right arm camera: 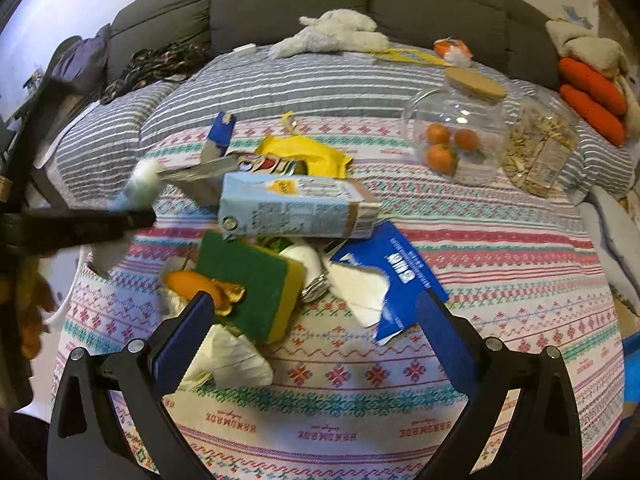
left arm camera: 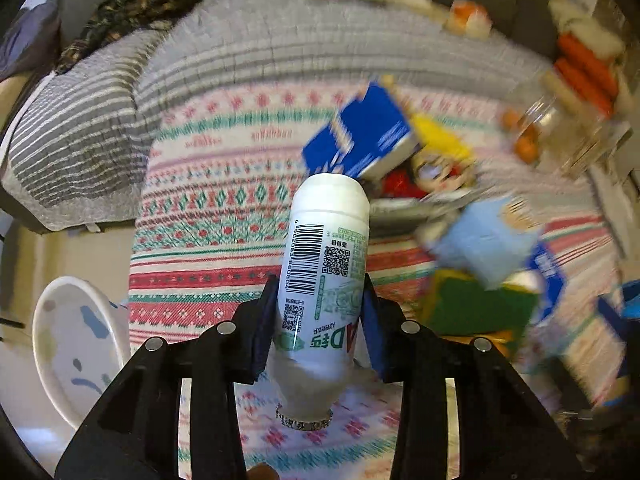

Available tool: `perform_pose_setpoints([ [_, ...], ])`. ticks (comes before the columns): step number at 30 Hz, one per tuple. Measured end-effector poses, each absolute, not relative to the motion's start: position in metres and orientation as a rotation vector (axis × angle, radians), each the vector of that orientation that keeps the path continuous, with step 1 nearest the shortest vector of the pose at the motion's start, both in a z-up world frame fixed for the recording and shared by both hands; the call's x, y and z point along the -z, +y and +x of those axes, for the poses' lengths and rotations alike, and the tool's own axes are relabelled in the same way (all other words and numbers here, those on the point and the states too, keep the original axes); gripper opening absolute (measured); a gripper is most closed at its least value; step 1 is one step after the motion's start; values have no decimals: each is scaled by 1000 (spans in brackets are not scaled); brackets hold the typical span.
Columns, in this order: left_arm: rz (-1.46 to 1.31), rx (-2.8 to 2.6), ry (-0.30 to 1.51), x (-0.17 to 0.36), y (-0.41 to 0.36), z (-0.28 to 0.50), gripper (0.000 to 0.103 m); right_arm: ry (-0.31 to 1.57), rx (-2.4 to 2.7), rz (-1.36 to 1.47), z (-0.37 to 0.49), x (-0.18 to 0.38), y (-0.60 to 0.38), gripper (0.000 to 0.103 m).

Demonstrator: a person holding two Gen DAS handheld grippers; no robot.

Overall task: Collect trash
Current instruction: 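Grasp the white bottle with the left tool while the right tool grasps crumpled tissue, then carry the white bottle and tissue to the wastebasket and release both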

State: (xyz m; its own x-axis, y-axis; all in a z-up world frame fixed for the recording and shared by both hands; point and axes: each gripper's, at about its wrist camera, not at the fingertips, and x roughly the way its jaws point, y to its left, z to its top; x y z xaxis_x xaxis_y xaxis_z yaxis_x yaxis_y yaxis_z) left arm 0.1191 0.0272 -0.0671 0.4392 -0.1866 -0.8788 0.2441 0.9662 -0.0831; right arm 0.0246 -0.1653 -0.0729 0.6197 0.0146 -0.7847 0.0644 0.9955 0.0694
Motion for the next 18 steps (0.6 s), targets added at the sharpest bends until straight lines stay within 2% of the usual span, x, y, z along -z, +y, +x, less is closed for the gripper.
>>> perform_pose_setpoints([
  [5, 23, 262, 953, 37, 24, 88, 37, 959, -35, 163, 24, 84, -162, 98],
  [11, -33, 264, 931, 39, 25, 78, 37, 1015, -75, 196, 25, 103, -154, 96],
  [12, -33, 264, 934, 40, 24, 77, 37, 1020, -84, 201, 26, 105, -153, 93],
  [15, -46, 269, 953, 43, 28, 77, 37, 1044, -119, 231, 28, 112, -149, 78],
  [17, -53, 270, 961, 44, 29, 77, 37, 1051, -160, 255, 31, 115, -147, 61],
  [18, -54, 269, 960, 44, 31, 76, 37, 1052, -180, 264, 32, 115, -146, 43],
])
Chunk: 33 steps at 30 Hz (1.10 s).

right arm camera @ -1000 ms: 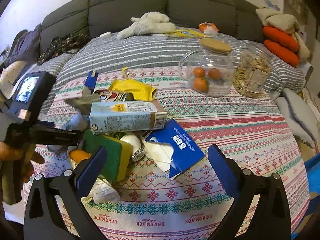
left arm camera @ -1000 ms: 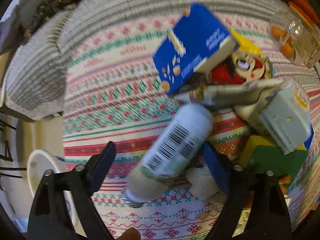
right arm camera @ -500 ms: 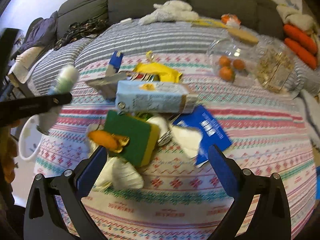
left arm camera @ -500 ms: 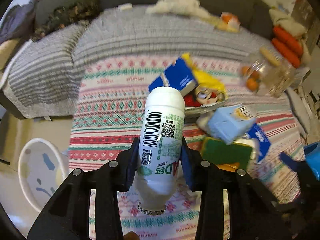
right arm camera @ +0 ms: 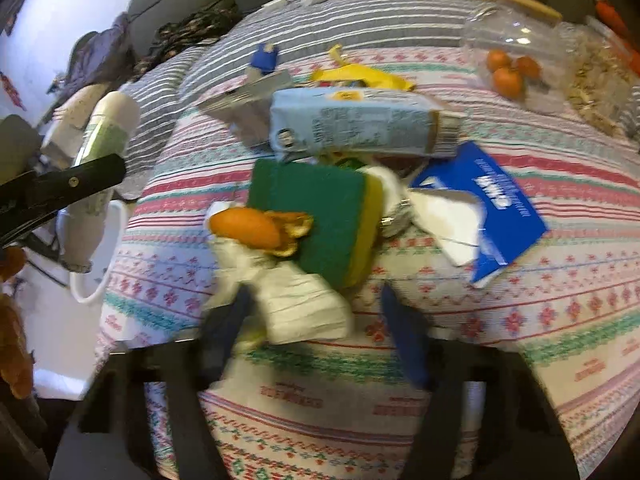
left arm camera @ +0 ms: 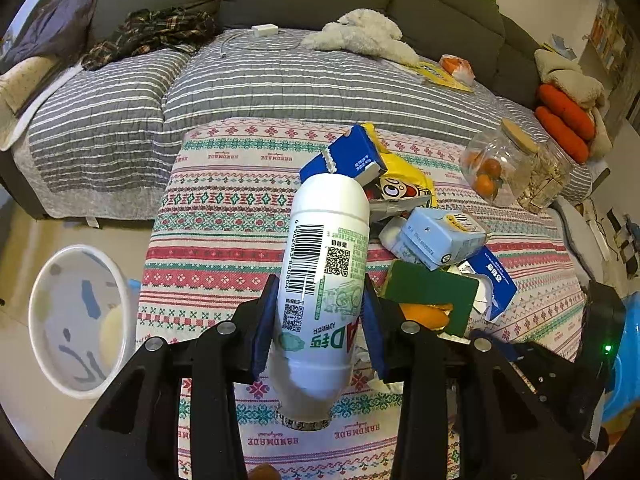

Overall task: Collect trash
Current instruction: 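Carry the white bottle and tissue to the wastebasket and release both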

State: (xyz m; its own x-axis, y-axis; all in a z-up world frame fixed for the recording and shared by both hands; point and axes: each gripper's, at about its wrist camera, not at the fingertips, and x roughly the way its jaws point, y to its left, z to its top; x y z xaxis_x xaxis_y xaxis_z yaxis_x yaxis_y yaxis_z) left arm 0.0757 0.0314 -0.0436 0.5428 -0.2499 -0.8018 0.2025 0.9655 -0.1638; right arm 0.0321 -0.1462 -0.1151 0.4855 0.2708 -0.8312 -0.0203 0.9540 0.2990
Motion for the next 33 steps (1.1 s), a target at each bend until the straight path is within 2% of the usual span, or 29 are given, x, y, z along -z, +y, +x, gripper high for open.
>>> perform_pose_setpoints([
  [2, -55, 266, 953, 42, 35, 74, 37, 1046, -204, 284, 31, 113, -145, 35],
  [3, -57, 264, 949, 40, 37, 73, 37, 1044, -216, 288, 30, 112, -145, 24],
  [6, -72, 258, 933, 36, 45, 70, 37, 1024, -231, 294, 24, 106, -143, 21],
  [18, -120, 213, 895, 23, 89, 57, 37, 847, -261, 256, -9, 58, -133, 20],
  [33, -195, -9, 902, 23, 178, 62, 38, 733, -364, 241, 5, 25, -61, 20],
])
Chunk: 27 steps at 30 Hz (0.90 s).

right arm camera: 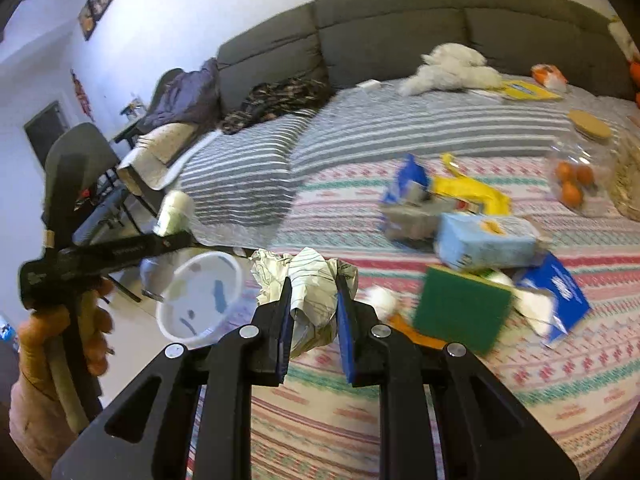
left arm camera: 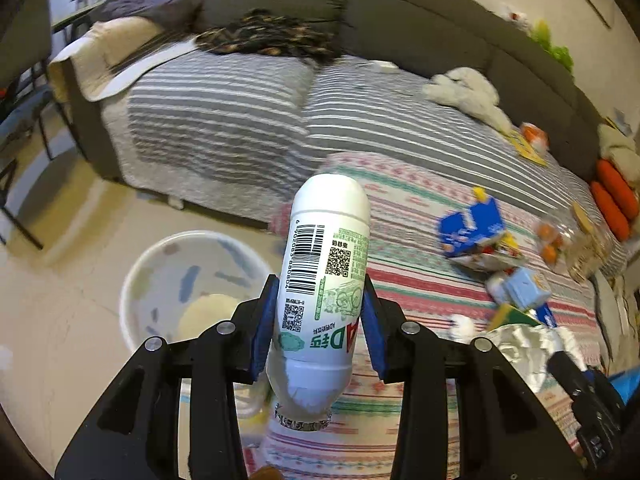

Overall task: Collect trash
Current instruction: 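Carry the white bottle and tissue to the wastebasket and release both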

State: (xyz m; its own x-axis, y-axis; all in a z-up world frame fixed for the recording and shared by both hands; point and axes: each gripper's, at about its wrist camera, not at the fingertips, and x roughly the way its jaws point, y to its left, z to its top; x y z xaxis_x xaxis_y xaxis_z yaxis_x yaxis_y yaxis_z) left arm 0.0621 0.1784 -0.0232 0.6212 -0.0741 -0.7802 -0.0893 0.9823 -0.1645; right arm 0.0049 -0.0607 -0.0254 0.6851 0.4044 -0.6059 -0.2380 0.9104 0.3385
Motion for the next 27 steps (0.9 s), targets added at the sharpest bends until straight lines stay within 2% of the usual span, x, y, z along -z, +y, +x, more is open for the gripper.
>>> perform_pose_setpoints([
  [8, -211, -130, 1000, 52, 227, 77, 39, 724, -451, 241, 27, 29, 3, 20],
  [9, -209, -143, 1004, 54, 231, 77, 51, 727, -457, 241, 30, 31, 9, 20],
  [10, -214, -161, 1002, 55, 237, 78, 67, 731, -460, 241, 32, 33, 15, 20],
  [12, -234, -200, 979, 53, 250, 76, 74, 744, -466, 240, 40, 38, 27, 20],
  [25, -285, -310, 857, 14, 304, 52, 75, 788, -536, 190, 66, 59, 114, 20],
  [27, -287, -333, 840, 9, 311, 49, 75, 785, -553, 177, 69, 60, 126, 24],
])
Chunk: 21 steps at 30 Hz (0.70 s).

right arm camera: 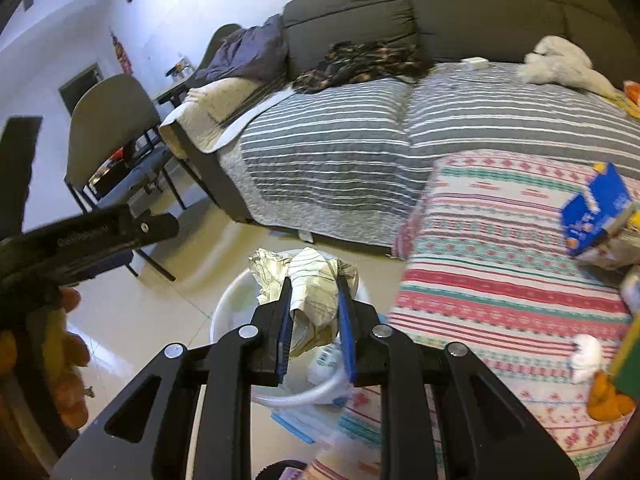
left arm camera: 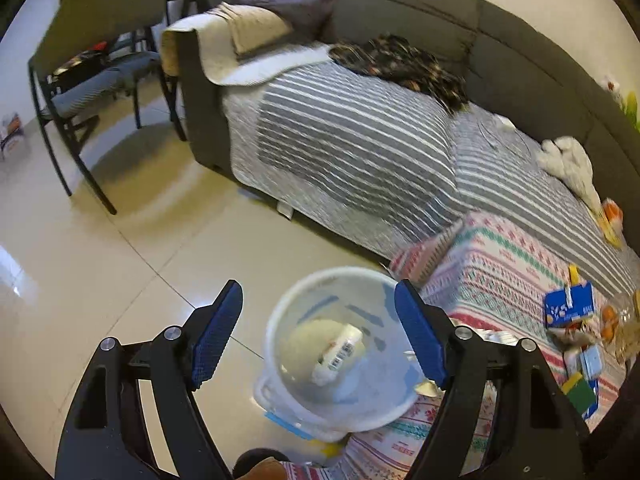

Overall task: Collect trash
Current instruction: 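Carry the white bottle and tissue to the wastebasket and release both, then return to the table and grasp the white tissue ball with the left tool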

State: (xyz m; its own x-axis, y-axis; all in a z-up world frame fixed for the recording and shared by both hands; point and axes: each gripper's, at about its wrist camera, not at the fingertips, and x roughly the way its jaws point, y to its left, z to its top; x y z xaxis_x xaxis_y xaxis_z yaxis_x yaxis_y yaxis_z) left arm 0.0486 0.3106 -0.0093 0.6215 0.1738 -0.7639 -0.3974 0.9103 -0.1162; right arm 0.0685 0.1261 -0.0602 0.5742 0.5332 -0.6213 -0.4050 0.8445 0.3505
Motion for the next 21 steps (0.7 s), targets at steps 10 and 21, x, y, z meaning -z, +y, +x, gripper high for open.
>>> perform_pose_setpoints([
  [10, -272, -364, 805, -3, 316, 43, 83, 756, -468, 110, 67, 53, 136, 72],
  [21, -199, -331, 828, 2, 276, 49, 92, 702, -221, 84, 66, 32, 75, 92],
])
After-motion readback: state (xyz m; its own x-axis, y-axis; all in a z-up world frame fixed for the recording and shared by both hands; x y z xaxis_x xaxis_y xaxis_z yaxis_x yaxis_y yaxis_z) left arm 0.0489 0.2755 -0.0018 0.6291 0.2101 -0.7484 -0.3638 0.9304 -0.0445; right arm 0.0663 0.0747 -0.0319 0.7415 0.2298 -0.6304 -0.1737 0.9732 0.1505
